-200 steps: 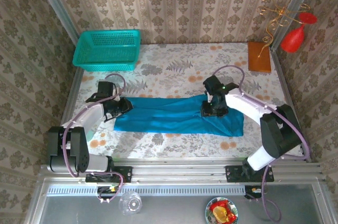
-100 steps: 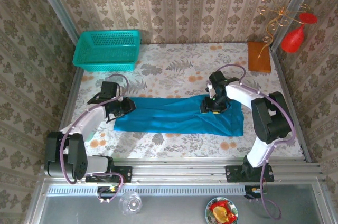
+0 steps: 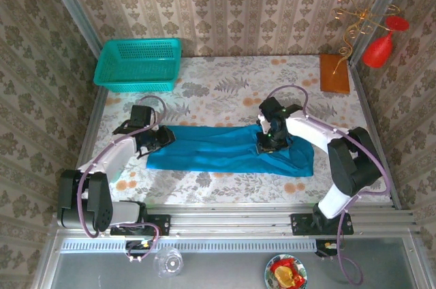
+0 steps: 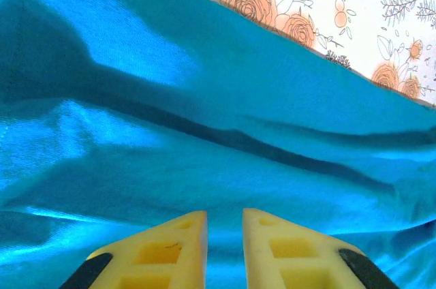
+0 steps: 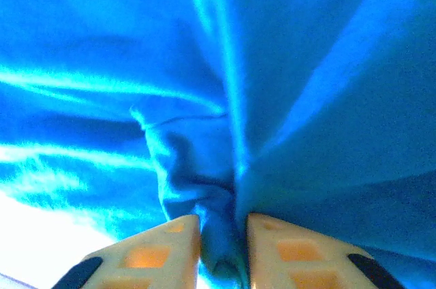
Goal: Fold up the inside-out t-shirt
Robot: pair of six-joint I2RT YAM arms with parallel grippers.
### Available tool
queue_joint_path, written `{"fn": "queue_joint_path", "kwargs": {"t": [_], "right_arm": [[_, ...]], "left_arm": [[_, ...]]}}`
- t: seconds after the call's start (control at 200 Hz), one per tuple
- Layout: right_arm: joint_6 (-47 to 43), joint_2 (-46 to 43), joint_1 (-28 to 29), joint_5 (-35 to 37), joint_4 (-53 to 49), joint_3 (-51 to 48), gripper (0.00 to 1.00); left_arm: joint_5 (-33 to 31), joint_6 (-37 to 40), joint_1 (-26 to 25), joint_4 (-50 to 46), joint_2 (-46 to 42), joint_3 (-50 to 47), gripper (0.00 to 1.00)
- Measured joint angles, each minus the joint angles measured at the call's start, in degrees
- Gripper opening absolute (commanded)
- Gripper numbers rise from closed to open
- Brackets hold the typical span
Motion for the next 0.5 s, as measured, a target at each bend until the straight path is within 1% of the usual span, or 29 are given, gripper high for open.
{"fn": "queue_joint_path", "kwargs": {"t": [0.05, 0.105, 0.285, 0.42, 0.5], "right_arm": [[0.4, 0.0, 1.2, 0.4, -0.7, 0.0, 0.48], [0.7, 0.0, 2.7, 0.8, -1.7, 0.0, 0.5], [1.8, -1.4, 5.5, 0.8, -5.2, 0.0, 0.51], [1.9, -3.8, 5.5, -4.7, -5.7, 0.0, 0.52], [2.0, -5.5, 5.4, -7.8, -5.7, 0.0, 0.53]], "left_arm": [[0.0, 0.0, -0.2, 0.0, 0.0, 0.0, 0.21], [-0.2, 0.0, -0.5, -0.1, 0.0, 0.0, 0.21], [-0.3, -0.1, -1.7, -0.1, 0.0, 0.0, 0.21], [-0.6, -0.7, -3.5, -0.7, 0.1, 0.9, 0.21], [-0.9, -1.1, -5.6, -1.0, 0.3, 2.3, 0.23]]}}
